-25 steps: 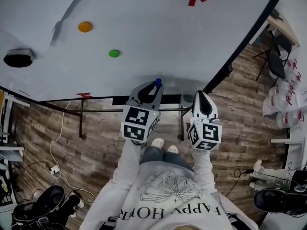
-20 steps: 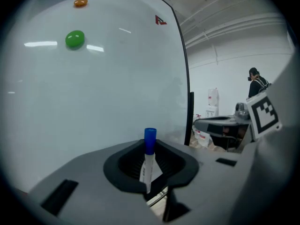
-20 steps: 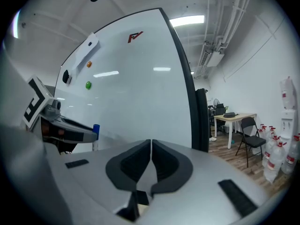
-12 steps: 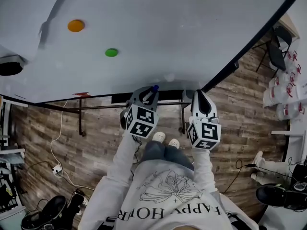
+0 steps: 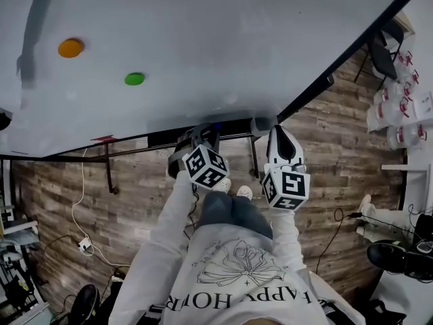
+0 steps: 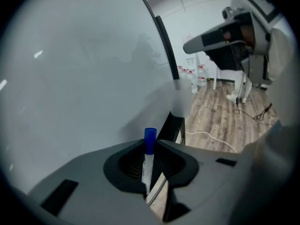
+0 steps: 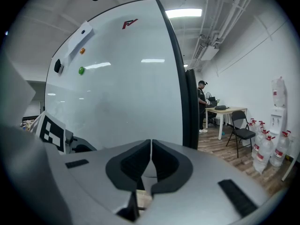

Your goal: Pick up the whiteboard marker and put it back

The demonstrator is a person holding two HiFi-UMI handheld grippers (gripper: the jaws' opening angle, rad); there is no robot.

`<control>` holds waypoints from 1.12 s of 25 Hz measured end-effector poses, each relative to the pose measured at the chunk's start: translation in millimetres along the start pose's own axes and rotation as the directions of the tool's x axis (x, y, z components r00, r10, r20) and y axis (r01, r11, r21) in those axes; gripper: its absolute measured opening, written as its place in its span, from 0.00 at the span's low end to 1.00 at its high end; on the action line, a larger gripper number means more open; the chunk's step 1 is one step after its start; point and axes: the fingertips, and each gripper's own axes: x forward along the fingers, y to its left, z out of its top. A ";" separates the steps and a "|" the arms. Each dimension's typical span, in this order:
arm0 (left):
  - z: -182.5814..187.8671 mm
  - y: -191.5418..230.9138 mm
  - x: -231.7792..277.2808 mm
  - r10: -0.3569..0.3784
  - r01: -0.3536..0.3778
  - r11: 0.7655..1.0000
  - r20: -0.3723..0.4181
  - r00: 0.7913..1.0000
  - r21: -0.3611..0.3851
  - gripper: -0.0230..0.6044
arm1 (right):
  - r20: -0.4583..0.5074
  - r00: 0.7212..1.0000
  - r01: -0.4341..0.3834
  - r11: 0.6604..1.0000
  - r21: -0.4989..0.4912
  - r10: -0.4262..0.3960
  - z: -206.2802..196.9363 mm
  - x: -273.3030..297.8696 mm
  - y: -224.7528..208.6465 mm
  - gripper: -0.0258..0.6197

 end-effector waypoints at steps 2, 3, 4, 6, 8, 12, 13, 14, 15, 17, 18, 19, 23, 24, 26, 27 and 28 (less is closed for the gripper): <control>-3.1 -6.1 8.5 -0.002 0.004 0.997 -0.035 0.999 0.072 0.14 | -0.006 1.000 0.013 1.000 0.003 -0.013 -3.5 -1.3 -3.9 0.06; -3.9 -8.9 12.6 -0.005 0.010 0.995 -0.047 0.999 0.098 0.14 | -0.010 1.000 0.019 1.000 0.006 -0.019 -5.3 -1.8 -6.0 0.06; -4.3 -11.3 16.6 -0.011 0.017 0.993 -0.056 0.998 0.114 0.14 | -0.014 1.000 0.024 1.000 0.008 -0.024 -7.2 -2.2 -8.0 0.06; -4.8 -14.9 24.2 -0.020 0.029 0.991 -0.066 0.998 0.129 0.14 | -0.021 0.999 0.033 0.999 0.010 -0.032 -10.4 -2.6 -11.5 0.06; -4.8 -17.4 30.6 -0.026 0.036 0.990 -0.074 0.997 0.134 0.14 | -0.027 0.999 0.042 0.999 0.013 -0.041 -13.3 -3.1 -15.1 0.06; -4.2 -22.3 38.4 -0.042 0.052 0.991 -0.078 0.996 0.126 0.15 | -0.035 0.998 0.055 0.998 0.020 -0.054 -17.1 -4.2 -20.3 0.06; -4.1 -23.4 39.5 -0.049 0.058 0.991 -0.074 0.996 0.118 0.15 | -0.036 0.998 0.057 0.998 0.020 -0.056 -17.5 -4.4 -21.0 0.06; -4.3 -24.9 40.5 -0.059 0.066 0.992 -0.071 0.996 0.108 0.15 | -0.037 0.998 0.060 0.998 0.020 -0.059 -17.8 -4.5 -21.7 0.06; -4.8 -27.0 41.5 -0.072 0.078 0.992 -0.071 0.995 0.097 0.16 | -0.038 0.997 0.062 0.998 0.021 -0.061 -18.2 -4.8 -22.6 0.06; -6.7 -32.0 43.8 -0.099 0.105 0.991 -0.074 0.992 0.079 0.17 | -0.040 0.997 0.068 0.997 0.024 -0.067 -19.2 -5.6 -24.6 0.06; -7.9 -34.1 45.0 -0.108 0.114 0.991 -0.077 0.991 0.074 0.17 | -0.041 0.997 0.071 0.997 0.026 -0.070 -19.9 -6.0 -25.6 0.06; -8.9 -35.5 46.2 -0.112 0.118 0.990 -0.081 0.990 0.072 0.18 | -0.042 0.996 0.074 0.997 0.028 -0.072 -20.5 -6.2 -26.5 0.06; -10.6 -37.1 49.9 -0.107 0.113 0.992 -0.084 0.991 0.064 0.18 | -0.043 0.996 0.077 0.996 0.033 -0.076 -21.9 -6.1 -28.0 0.06; -10.7 -37.6 50.4 -0.110 0.114 0.992 -0.083 0.991 0.056 0.18 | -0.044 0.996 0.076 0.997 0.032 -0.074 -22.1 -5.9 -27.7 0.06; -11.3 -38.5 50.8 -0.116 0.119 0.992 -0.079 0.990 0.033 0.19 | -0.046 0.997 0.071 0.997 0.031 -0.070 -22.3 -5.6 -26.4 0.06; -11.7 -38.7 50.4 -0.119 0.121 0.993 -0.077 0.990 0.018 0.19 | -0.046 0.997 0.070 0.997 0.031 -0.068 -22.1 -5.7 -25.7 0.06; -11.9 -38.8 49.6 -0.122 0.123 0.992 -0.073 0.990 0.003 0.20 | -0.046 0.997 0.068 0.997 0.030 -0.067 -21.7 -5.8 -25.0 0.06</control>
